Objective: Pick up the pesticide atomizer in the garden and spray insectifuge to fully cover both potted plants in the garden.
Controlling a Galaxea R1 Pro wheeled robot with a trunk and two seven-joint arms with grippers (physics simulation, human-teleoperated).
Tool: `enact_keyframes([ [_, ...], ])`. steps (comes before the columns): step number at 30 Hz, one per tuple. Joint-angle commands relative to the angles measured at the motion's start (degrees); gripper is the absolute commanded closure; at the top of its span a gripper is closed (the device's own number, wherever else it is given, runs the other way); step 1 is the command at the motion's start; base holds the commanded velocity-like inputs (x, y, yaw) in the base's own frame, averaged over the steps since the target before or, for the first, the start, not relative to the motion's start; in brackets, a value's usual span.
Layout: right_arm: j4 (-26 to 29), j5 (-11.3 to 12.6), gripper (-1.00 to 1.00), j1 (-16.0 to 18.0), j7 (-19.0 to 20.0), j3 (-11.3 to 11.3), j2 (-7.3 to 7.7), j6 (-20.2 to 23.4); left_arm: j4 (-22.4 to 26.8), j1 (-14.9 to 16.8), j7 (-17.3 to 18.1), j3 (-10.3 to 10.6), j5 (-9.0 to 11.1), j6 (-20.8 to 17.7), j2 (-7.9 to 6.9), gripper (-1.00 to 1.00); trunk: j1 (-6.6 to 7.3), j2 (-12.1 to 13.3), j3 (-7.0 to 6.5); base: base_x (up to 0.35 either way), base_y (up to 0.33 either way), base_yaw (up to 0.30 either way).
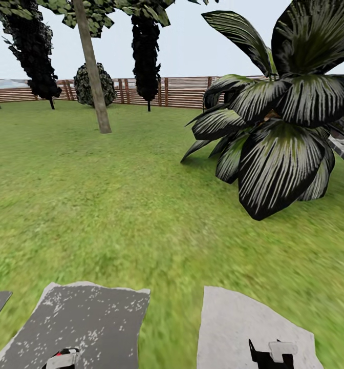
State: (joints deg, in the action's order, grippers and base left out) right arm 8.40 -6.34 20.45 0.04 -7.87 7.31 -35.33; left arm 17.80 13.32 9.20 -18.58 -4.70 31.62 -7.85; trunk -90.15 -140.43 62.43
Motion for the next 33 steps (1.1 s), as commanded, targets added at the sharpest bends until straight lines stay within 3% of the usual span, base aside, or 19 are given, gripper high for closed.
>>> enact_keyframes([
  [1,-0.05,-0.60,-1.00,0.03,0.03,-0.48,-0.03,-0.18,-0.04,0.04,0.29,-0.47,-0.49,0.19,0.03,1.00,0.24,0.40,-0.14,0.000,0.000,0.000],
  [14,0.01,-0.56,-1.00,0.03,-0.19,-0.48,-0.04,-0.18,-0.04,0.04,0.29,-0.46,-0.52,0.19,0.12,1.00,3.09,5.61,-2.48,0.000,0.000,0.000],
  [23,0.03,-0.48,-1.00,0.03,-0.22,-0.48,-0.07,-0.18,-0.04,0.04,0.29,-0.40,-0.49,0.28,0.12,1.00,3.09,5.61,-2.48,-0.013,-0.006,0.000],
  [33,-0.04,-0.43,-1.00,0.03,-0.30,-0.48,-0.10,-0.18,-0.04,0.04,0.29,-0.49,-0.49,0.28,0.12,1.00,3.09,5.61,-2.48,-0.249,-0.124,0.170],
])
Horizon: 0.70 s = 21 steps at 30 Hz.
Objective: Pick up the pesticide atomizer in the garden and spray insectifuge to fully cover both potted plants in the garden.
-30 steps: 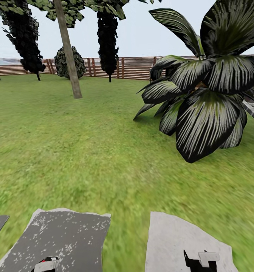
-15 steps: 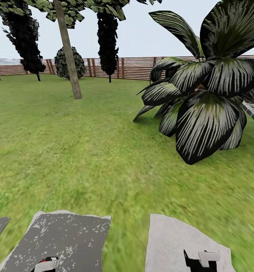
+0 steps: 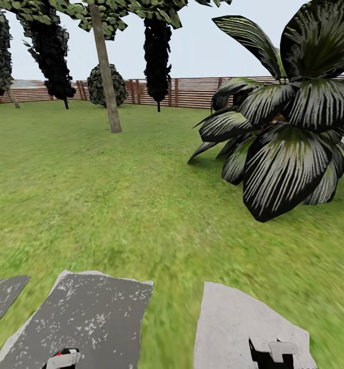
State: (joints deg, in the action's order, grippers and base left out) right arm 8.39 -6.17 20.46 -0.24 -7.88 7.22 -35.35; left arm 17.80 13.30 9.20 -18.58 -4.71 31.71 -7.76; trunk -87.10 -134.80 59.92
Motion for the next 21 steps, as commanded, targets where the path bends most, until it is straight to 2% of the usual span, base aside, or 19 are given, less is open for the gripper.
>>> enact_keyframes([
  [1,-0.04,-0.60,-1.00,0.02,-0.03,-0.47,-0.01,-0.16,-0.05,0.06,0.29,-0.49,-0.48,0.20,0.03,1.00,0.04,-0.02,0.04,-0.283,-0.141,0.272],
  [21,0.06,-0.59,-1.00,0.02,-0.10,-0.47,-0.42,-0.16,-0.05,0.06,0.29,-0.49,-0.43,0.19,0.03,1.00,0.04,-0.02,0.04,-0.285,-0.143,0.278],
])
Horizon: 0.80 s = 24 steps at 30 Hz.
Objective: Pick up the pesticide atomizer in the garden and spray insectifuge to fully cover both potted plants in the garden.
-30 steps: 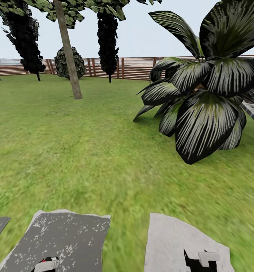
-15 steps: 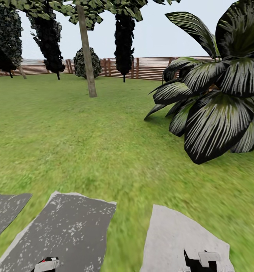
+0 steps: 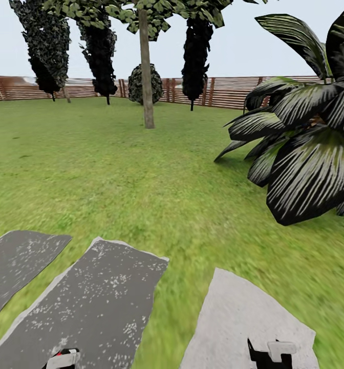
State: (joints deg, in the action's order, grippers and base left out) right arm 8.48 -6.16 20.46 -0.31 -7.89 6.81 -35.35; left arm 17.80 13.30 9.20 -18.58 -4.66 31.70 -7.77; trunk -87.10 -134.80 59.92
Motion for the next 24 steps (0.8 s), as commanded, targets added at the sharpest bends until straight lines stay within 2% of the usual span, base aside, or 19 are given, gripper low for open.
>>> enact_keyframes([
  [1,-0.04,-0.60,-1.00,0.02,-0.02,-0.46,-0.10,-0.16,-0.05,0.06,0.29,-0.49,-0.46,0.20,0.03,1.00,0.04,-0.02,0.04,-0.266,-0.146,0.279],
  [7,0.10,-0.61,-1.00,0.02,0.04,-0.46,-0.55,-0.16,-0.05,0.06,0.29,-0.49,-0.49,0.20,0.03,1.00,0.04,-0.02,0.27,-0.122,-0.067,0.233],
  [8,0.19,-0.75,-1.00,0.02,0.04,-0.46,-1.50,-0.12,-0.05,0.06,0.29,-0.54,-0.45,0.19,0.03,1.00,0.04,-0.02,0.36,-0.002,-0.001,0.037],
  [14,0.15,-0.78,-1.00,0.02,0.11,-0.46,-1.71,-0.16,-0.05,0.06,0.29,-0.56,-0.44,0.20,0.03,1.00,0.04,-0.02,0.91,-0.001,0.000,0.011],
  [24,0.13,-0.78,-1.00,0.02,0.03,-0.46,-1.77,-0.19,0.03,0.06,0.29,-0.58,-0.44,0.17,0.03,1.00,0.04,-0.02,0.97,0.000,0.000,0.269],
])
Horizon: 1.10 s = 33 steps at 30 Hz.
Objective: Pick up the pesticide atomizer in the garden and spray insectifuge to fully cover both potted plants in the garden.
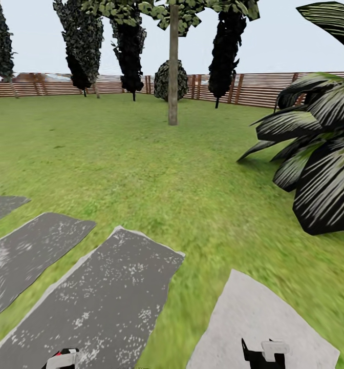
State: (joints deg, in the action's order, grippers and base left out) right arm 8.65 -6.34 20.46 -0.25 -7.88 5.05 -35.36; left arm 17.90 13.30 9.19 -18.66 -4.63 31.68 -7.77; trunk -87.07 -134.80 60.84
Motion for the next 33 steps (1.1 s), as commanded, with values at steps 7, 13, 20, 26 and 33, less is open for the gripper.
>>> enact_keyframes([
  [7,-0.03,-0.60,-1.00,0.02,-0.09,-0.47,0.02,-0.22,-0.05,0.06,0.30,-0.50,-0.47,0.19,0.02,1.00,0.01,-0.02,0.04,0.000,0.000,0.279],
  [13,-0.03,-0.60,-1.00,0.02,-0.09,-0.47,0.04,-0.23,-0.05,0.06,0.27,-0.50,-0.47,0.16,0.02,1.00,0.01,-0.02,0.04,0.000,0.000,0.279],
  [20,-0.03,-0.60,-1.00,0.02,-0.05,-0.47,0.05,-0.23,-0.05,0.06,0.25,-0.50,-0.47,0.16,0.01,1.00,0.01,-0.02,0.04,0.000,0.000,0.279],
  [26,-0.10,-0.60,-1.00,0.02,-0.03,-0.47,0.05,-0.23,-0.07,0.06,0.22,-0.50,-0.47,0.14,0.03,1.00,0.01,-0.02,-0.09,-0.151,-0.055,0.270],
  [33,-0.12,-0.60,-1.00,0.02,-0.01,-0.47,0.05,-0.23,-0.13,0.06,0.22,-0.50,-0.47,0.13,0.03,1.00,0.01,-0.02,-0.49,-0.290,-0.131,0.227],
])
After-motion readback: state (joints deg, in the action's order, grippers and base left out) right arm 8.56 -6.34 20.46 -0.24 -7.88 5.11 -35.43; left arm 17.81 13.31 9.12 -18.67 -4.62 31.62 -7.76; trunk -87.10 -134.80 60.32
